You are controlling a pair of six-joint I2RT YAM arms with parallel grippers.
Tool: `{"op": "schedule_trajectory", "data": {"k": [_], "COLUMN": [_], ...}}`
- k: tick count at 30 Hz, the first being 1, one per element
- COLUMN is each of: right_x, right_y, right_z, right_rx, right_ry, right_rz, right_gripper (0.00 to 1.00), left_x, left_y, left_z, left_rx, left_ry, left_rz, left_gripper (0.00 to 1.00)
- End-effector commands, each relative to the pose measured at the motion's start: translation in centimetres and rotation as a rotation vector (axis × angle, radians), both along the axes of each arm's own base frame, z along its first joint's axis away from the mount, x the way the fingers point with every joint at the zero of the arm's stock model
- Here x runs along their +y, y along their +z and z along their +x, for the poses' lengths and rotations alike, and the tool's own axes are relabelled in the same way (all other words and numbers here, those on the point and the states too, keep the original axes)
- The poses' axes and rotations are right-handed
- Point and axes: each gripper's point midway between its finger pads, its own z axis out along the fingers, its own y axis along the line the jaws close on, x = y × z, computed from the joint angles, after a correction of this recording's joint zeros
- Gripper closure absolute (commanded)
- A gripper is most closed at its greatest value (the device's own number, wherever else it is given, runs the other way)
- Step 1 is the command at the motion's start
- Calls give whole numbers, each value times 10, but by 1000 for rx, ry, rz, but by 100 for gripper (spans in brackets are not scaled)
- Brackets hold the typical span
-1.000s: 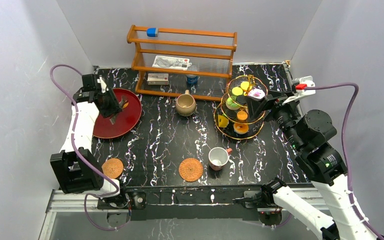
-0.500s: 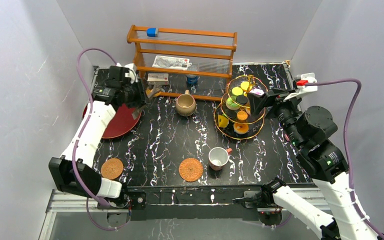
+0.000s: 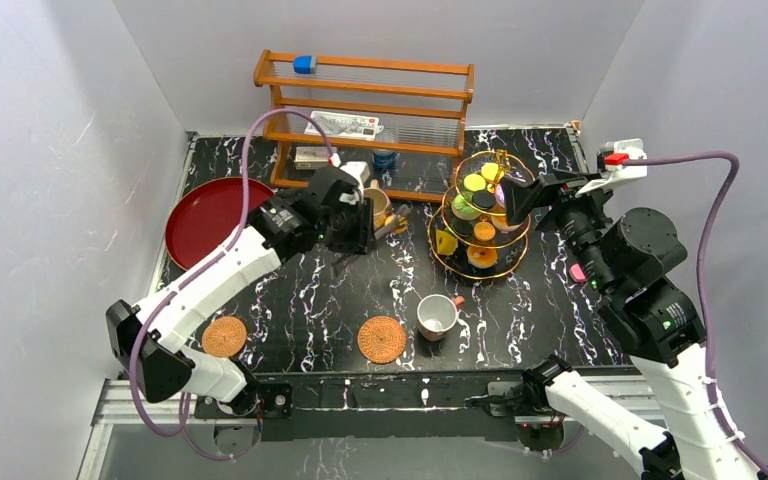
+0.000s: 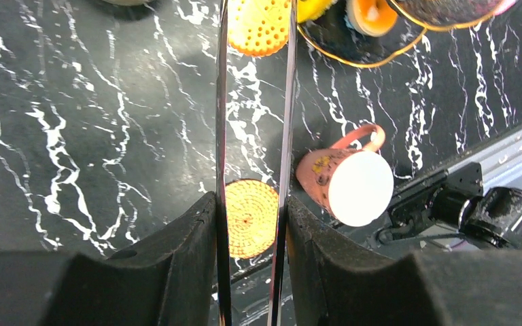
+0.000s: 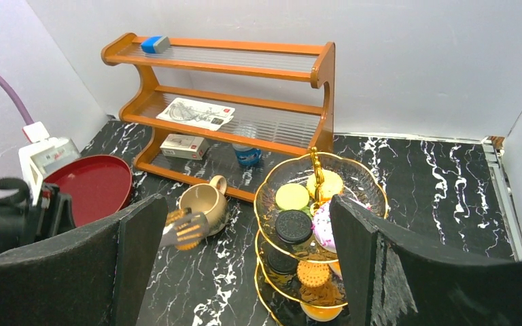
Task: Serve the afternoon tea
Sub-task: Place the desert on the desert table.
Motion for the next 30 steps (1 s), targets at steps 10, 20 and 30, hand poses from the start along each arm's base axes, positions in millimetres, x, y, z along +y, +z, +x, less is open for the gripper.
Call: {"op": "schedule_trajectory", "data": {"k": [10, 20, 30], "right_x": [-8, -5, -2], "right_y": [31, 30, 32], "right_z": [-7, -9, -9], "right_rx": [-68, -70, -78], "right_ry": [-16, 0, 14], "right_rz": [32, 39, 44], "right_gripper": [1, 1, 1], "left_x": [-74, -115, -160], "left_y": [-10, -29, -35], "left_z": [-26, -34, -38], "left_rx": [1, 51, 80], "left_ry": [-93, -157, -232], "left_rz": [-36, -87, -126], "left_gripper": [68, 68, 68]}}
